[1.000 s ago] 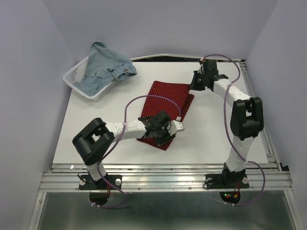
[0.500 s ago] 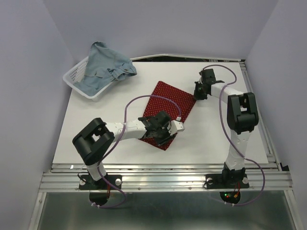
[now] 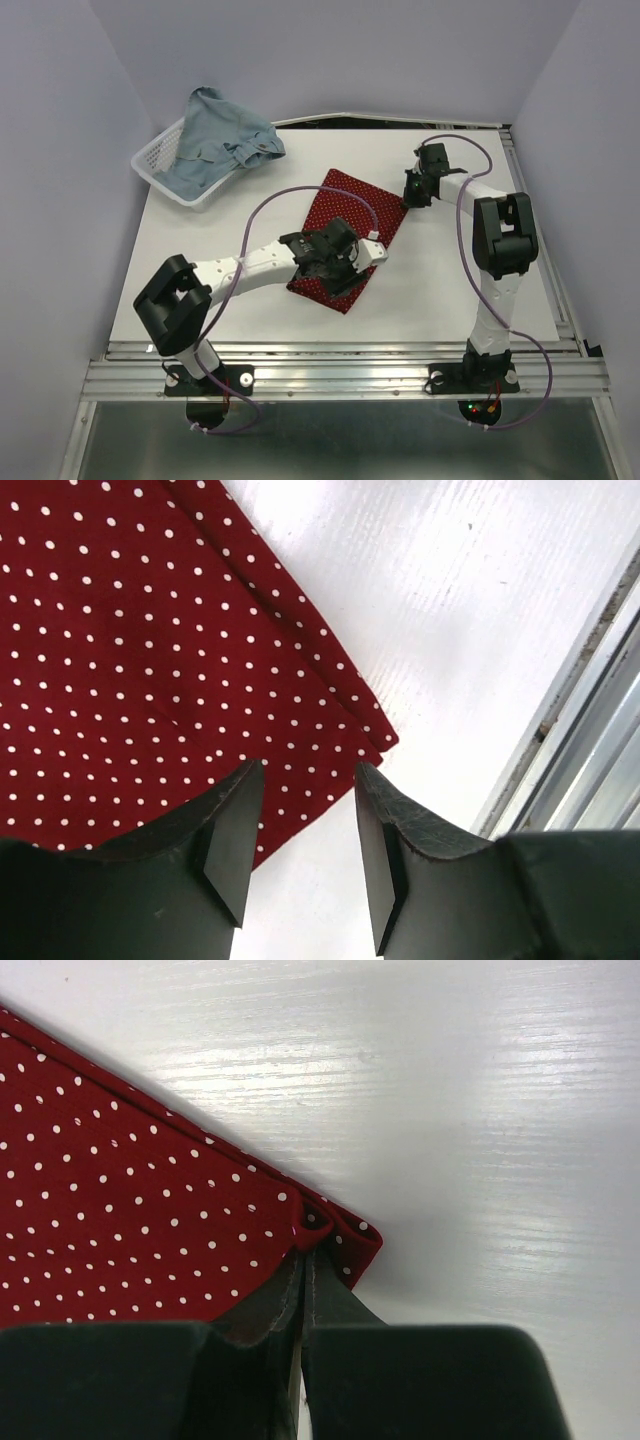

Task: Fold and stack the skirts
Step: Fold the skirt

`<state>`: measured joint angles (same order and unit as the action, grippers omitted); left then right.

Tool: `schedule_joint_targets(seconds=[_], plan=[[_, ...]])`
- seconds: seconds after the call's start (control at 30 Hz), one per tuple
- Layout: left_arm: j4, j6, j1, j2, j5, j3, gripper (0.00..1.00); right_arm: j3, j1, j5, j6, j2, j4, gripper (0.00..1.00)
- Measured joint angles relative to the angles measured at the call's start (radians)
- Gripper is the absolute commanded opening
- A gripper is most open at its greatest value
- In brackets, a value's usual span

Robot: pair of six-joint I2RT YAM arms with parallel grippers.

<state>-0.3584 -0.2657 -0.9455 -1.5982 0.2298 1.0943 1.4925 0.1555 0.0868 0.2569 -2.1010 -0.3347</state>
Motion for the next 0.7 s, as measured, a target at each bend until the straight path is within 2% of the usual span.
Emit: schedule_joint_targets(seconds=[0.17, 0.4, 0.5, 0.6, 0.63, 0.7], plan=[[-0.034, 0.015, -0.015, -0.009, 0.006, 0.0, 0.56, 0.0, 0.0, 0.001, 0.0, 0.0, 0.0, 0.01], [-0.027, 0.038, -0.032, -0.098, 0.009, 0.001, 0.43, 0.0, 0.0, 0.003, 0.0, 0.0, 0.0, 0.01], [-0.024, 0.045, -0.035, -0.144, 0.006, 0.003, 0.4, 0.0, 0.0, 0.003, 0.0, 0.0, 0.0, 0.01], [-0.017, 0.049, -0.034, -0.16, 0.004, 0.009, 0.28, 0.0, 0.0, 0.003, 0.0, 0.0, 0.0, 0.01], [-0.016, 0.05, -0.035, -0.16, 0.003, 0.013, 0.18, 0.0, 0.0, 0.003, 0.0, 0.0, 0.0, 0.01], [-0.015, 0.05, -0.035, -0.16, 0.002, 0.016, 0.08, 0.0, 0.0, 0.003, 0.0, 0.0, 0.0, 0.01]])
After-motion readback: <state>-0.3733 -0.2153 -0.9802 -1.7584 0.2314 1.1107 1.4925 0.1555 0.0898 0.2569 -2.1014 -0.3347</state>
